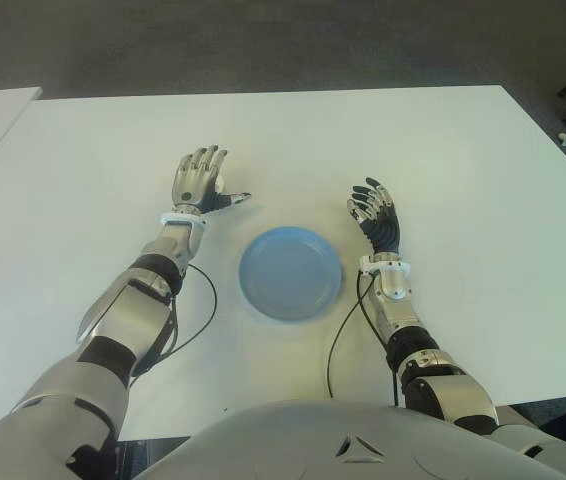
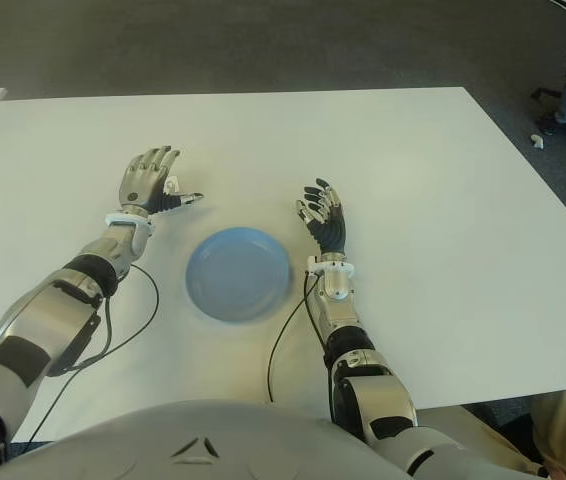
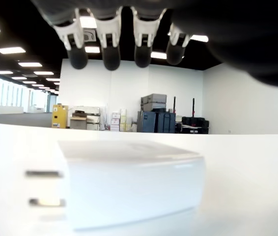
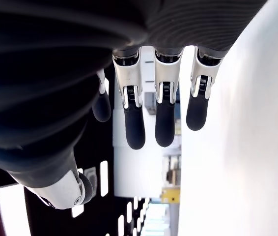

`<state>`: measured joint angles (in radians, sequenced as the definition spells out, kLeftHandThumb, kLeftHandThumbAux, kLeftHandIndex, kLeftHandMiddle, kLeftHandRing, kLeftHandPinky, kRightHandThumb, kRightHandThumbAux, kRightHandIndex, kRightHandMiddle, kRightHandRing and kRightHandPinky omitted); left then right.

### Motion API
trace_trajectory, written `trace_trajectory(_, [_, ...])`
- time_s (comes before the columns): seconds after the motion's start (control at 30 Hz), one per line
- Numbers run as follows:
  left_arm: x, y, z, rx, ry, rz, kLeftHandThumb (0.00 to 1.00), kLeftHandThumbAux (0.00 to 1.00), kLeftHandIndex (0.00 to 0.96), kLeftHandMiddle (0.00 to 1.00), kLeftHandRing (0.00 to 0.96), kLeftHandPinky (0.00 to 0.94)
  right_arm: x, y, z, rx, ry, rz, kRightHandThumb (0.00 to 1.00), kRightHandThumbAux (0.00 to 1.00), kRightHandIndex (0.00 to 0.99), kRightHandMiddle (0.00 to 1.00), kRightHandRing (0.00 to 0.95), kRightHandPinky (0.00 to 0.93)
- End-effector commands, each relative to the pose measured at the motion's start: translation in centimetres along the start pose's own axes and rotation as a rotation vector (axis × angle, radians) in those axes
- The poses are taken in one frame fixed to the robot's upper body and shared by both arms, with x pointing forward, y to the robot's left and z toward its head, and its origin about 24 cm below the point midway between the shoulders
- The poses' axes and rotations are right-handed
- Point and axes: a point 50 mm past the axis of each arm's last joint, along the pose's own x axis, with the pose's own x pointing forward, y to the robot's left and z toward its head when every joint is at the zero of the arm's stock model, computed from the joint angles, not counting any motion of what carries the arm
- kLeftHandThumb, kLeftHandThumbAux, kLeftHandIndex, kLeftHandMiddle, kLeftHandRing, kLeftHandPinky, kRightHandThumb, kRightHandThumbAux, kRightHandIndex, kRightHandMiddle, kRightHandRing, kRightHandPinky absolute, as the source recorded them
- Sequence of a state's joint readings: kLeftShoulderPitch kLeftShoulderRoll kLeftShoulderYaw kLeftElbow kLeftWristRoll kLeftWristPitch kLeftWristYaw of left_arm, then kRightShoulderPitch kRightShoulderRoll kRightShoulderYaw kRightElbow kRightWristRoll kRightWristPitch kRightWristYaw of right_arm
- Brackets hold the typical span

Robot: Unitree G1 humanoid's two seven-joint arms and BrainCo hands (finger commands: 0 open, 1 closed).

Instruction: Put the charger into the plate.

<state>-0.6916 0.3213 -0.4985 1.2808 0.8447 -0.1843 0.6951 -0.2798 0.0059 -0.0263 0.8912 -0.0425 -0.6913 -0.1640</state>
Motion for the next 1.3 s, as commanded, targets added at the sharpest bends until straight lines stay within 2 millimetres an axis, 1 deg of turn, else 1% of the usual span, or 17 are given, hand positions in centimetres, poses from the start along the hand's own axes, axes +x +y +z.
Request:
trace_trajectory(0.03, [-1.1,-2.0,0.5,0.027,-0.023,-0.155,0.117,0.344,0.000,0.000,0.000,0.000,-7.8,-1.5,-6.8,-0.042,0.362,-0.037,0.033,0.746,0.166,0.315,0.280,0.263])
trace_trajectory(0.23, [-2.2,-3.2,0.3,0.030,-0.032,-0.253,0.053,0.366,0.000,0.000,0.000,0.000,-7.9,-1.7,-6.8,-0.038,0.367,-0.043,0.026,0.763,0.178,0.323,0.289,0.275])
trace_trajectory(0.43, [-2.8,-3.8,0.0,0.047,-0.040,-0.316,0.016,0.385,0.000,0.000,0.000,0.000,-8.0,-1.8,-6.9,-0.036,0.373,-0.051,0.021,0.760,0.188,0.328,0.292,0.266])
trace_trajectory(0.77, [-3.6,-4.5,-0.6,0.053,-0.041,-0.392,0.000,0.398,0.000,0.000,0.000,0.000,-8.2,-2.1,-6.9,-0.038,0.370,-0.058,0.019,0.763,0.197,0.335,0.292,0.267])
trace_trajectory(1.03, [-4.3,-5.2,-0.8,-0.022,0.005,-0.479,0.000,0.394,0.000,0.000,0.000,0.000,-8.2,-2.2,-6.9,-0.034,0.375,-0.060,0.008,0.777,0.214,0.343,0.298,0.275])
trace_trajectory(1.2, [-4.7,-5.7,-0.9,-0.065,0.026,-0.519,0.000,0.391,0.000,0.000,0.000,0.000,-8.2,-2.5,-7.0,-0.019,0.387,-0.070,0.001,0.764,0.238,0.349,0.306,0.286])
trace_trajectory(1.3, [-4.9,-5.8,-0.9,-0.075,0.031,-0.531,0.000,0.388,0.000,0.000,0.000,0.000,-8.3,-2.6,-7.1,-0.017,0.391,-0.072,0.000,0.761,0.245,0.351,0.306,0.274])
